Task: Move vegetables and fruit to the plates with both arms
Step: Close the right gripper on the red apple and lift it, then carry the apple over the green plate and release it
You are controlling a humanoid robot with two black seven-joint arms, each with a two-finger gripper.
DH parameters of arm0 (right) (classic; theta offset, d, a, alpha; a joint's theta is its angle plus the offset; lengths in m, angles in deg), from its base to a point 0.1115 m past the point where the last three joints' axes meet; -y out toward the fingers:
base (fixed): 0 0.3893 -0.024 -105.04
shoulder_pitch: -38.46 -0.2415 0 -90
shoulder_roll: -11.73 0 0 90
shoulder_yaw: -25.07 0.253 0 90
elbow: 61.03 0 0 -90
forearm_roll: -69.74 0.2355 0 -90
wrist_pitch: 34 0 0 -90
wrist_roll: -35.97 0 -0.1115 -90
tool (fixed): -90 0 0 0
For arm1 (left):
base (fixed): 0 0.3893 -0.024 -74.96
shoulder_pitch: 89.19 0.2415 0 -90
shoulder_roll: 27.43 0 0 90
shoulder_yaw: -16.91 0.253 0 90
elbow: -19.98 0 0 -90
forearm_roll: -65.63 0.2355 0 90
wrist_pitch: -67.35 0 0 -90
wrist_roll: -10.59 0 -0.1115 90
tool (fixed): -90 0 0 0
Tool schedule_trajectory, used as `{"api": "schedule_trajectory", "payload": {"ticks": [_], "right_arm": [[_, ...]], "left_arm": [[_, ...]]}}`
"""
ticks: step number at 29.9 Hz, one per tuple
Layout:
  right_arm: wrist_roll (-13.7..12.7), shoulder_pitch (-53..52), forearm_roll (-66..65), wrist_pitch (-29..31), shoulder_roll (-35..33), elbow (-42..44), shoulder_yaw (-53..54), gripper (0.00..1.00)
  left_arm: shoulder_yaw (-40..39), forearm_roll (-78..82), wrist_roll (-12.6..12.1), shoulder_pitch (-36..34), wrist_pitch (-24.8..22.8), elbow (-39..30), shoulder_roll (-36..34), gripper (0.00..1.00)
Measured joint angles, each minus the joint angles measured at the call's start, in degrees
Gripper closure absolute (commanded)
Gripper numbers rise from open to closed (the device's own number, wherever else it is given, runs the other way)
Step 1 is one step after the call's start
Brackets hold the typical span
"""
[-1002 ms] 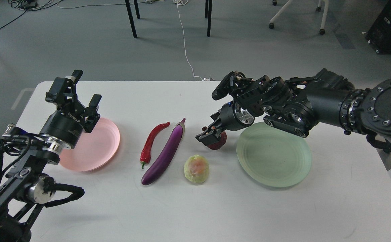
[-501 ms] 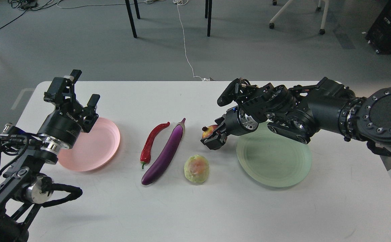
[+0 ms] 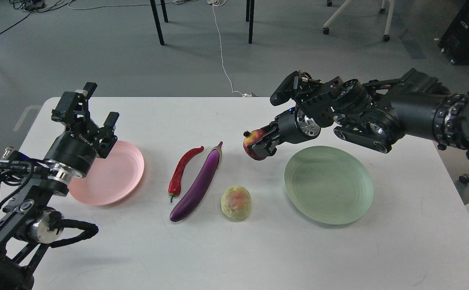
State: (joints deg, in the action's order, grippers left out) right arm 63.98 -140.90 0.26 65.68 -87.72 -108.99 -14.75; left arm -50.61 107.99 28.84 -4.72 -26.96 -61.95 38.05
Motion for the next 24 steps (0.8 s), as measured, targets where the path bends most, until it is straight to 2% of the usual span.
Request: {"api": "schedule_trajectory", "payload": {"ticks": [5, 9, 16, 19, 23, 24], "right_arm": [[0.0, -3.6, -2.5, 0.3, -12.0, -9.1, -0.5, 0.57], [0.0, -2.9, -6.2, 0.3, -19.5, -11.8, -1.1, 0.57], [0.0, 3.1, -6.8, 0.1, -22.2, -10.8, -1.3, 0.53], [0.0, 4.9, -6.8, -0.1, -21.3, -9.0, -1.1, 0.44], [0.0, 7.1, -6.8, -0.4, -19.4, -6.3, -1.0, 0.16], [0.0, 7.4, -6.8, -0.5, -19.1, -6.0, -1.0, 0.12]], "left_arm": [[0.0, 0.0, 0.0, 0.0, 0.0, -0.3, 0.0, 0.02], [0.0, 0.0, -0.1, 0.1, 0.0, -0.4, 0.1, 0.02], [0.0, 0.0, -0.1, 0.1, 0.0, -0.5, 0.3, 0.02], [0.0, 0.0, -0.1, 0.2, 0.0, -0.7, 0.3, 0.02], [0.0, 0.0, 0.0, 0.2, 0.0, -0.8, 0.2, 0.02], [0.0, 0.0, 0.0, 0.2, 0.0, -0.8, 0.2, 0.02]]}}
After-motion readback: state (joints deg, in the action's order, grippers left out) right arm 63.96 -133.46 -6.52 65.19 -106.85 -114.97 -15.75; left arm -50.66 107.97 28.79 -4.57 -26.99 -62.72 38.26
